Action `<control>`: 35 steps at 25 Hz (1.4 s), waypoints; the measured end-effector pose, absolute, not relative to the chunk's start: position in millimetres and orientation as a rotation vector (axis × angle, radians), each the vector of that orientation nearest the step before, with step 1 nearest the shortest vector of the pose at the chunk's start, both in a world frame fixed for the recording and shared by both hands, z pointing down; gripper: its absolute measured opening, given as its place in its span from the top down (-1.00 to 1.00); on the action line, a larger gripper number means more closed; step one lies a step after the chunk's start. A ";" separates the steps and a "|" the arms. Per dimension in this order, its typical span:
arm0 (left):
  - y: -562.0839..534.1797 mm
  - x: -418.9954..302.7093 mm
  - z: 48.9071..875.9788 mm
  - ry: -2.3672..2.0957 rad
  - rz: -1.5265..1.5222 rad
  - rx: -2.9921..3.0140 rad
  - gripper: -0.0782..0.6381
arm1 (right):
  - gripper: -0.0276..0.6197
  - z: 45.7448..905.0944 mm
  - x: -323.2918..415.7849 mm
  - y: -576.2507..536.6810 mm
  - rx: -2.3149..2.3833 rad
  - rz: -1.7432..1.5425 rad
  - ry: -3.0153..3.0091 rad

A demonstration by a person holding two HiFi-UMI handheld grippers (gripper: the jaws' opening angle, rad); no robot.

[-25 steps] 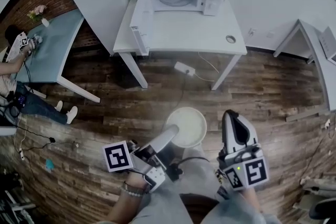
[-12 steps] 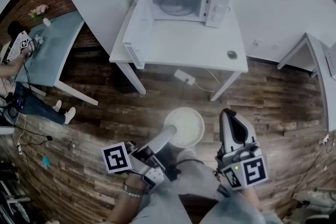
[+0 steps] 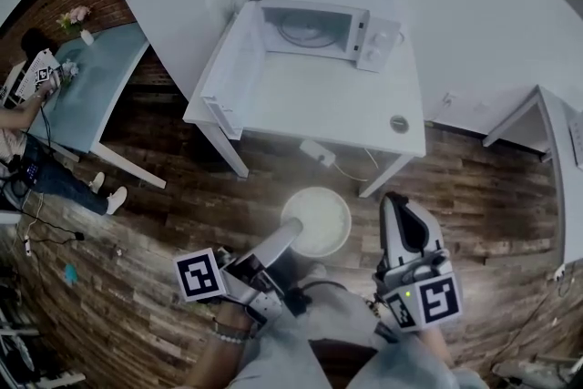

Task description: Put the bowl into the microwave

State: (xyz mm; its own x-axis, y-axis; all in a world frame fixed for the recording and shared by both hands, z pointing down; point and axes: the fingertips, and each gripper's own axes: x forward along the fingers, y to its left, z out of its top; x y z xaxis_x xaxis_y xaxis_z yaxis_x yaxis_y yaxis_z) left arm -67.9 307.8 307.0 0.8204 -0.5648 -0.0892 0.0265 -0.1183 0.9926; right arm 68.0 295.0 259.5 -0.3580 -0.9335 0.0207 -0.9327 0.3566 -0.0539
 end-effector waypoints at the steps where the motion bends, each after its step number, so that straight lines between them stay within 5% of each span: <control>1: 304.9 -64.7 306.2 -0.436 -0.536 1.623 0.16 | 0.92 259.6 70.9 291.8 -1.763 -0.090 2.580; 35: 166.1 -49.4 309.5 -0.430 -0.517 1.620 0.16 | 0.92 297.7 90.5 166.0 -1.819 -0.221 2.600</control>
